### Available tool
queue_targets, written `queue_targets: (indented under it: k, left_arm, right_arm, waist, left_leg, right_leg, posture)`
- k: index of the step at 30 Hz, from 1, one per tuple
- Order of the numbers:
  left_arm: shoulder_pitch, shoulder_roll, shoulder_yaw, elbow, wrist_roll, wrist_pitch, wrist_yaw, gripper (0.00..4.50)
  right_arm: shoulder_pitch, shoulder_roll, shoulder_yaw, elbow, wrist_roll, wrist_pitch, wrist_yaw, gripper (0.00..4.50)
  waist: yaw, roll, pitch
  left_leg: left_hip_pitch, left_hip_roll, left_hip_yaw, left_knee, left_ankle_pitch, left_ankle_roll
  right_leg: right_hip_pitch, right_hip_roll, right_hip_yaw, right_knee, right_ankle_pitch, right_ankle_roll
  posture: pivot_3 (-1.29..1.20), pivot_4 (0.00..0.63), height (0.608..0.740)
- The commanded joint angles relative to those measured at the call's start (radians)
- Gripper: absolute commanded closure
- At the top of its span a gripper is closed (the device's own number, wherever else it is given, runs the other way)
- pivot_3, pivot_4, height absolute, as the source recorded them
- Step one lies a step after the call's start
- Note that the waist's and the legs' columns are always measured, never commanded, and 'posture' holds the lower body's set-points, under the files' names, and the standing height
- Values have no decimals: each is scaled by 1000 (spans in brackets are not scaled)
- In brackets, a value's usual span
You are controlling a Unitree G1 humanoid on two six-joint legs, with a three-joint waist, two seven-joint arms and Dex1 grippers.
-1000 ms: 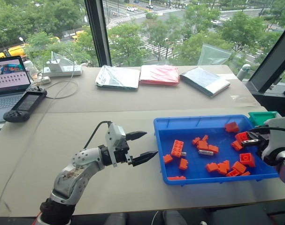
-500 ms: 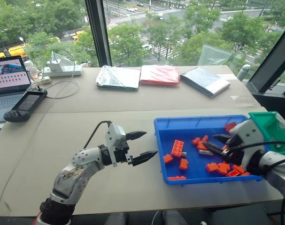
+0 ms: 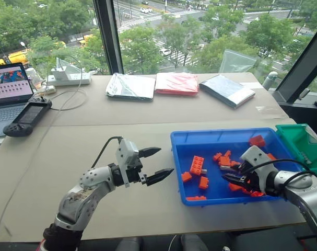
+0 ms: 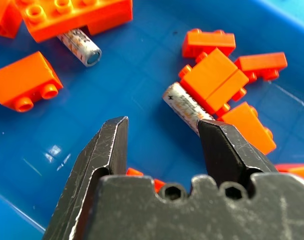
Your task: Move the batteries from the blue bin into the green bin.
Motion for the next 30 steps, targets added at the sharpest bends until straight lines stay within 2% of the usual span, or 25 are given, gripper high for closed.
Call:
queue_targets:
  k: [1, 14, 15, 16, 21, 27, 30]
  left_arm:
    - [6, 8, 15, -48, -8, -3, 3, 0]
    - [21, 17, 15, -51, -8, -12, 0, 0]
    - [20, 17, 14, -52, -8, -11, 1, 0]
    - [19, 16, 12, -52, -8, -10, 1, 0]
    - [8, 11, 8, -42, -6, -8, 2, 0]
    - [-4, 7, 3, -26, 0, -14, -5, 0]
    - [-8, 6, 3, -21, 1, -18, -9, 0]
  right_arm:
    - [-20, -1, 1, 8, -30, -40, 6, 1905]
    - [-6, -8, 28, 37, -45, 3, 42, 1905]
    - [-6, -9, 28, 37, -46, 6, 44, 2406]
    - [-6, -9, 29, 36, -47, 7, 45, 2596]
    - [-7, -3, 24, 25, -50, 9, 47, 4253]
    - [2, -1, -2, -14, -56, -18, 36, 4251]
    - [-3, 36, -118, -79, 2, -20, 16, 4251]
  waist:
    - [2, 0, 0]
    - [1, 0, 0]
    - [1, 0, 0]
    - [1, 0, 0]
    - [1, 0, 0]
    - [1, 0, 0]
    - [1, 0, 0]
  left_leg:
    - [0, 0, 0, 0, 0, 0]
    - [0, 0, 0, 0, 0, 0]
    - [0, 0, 0, 0, 0, 0]
    - [0, 0, 0, 0, 0, 0]
    - [0, 0, 0, 0, 0, 0]
    - [0, 0, 0, 0, 0, 0]
    - [0, 0, 0, 0, 0, 0]
  right_leg:
    - [0, 0, 0, 0, 0, 0]
    - [0, 0, 0, 0, 0, 0]
    - [0, 0, 0, 0, 0, 0]
    - [0, 0, 0, 0, 0, 0]
    - [0, 0, 0, 0, 0, 0]
    - [0, 0, 0, 0, 0, 0]
    - [0, 0, 0, 0, 0, 0]
  posture:
    - [0, 150, 740]
    - [0, 150, 740]
    - [0, 150, 740]
    - [0, 150, 740]
    - [0, 150, 740]
    - [0, 150, 740]
    - [0, 150, 740]
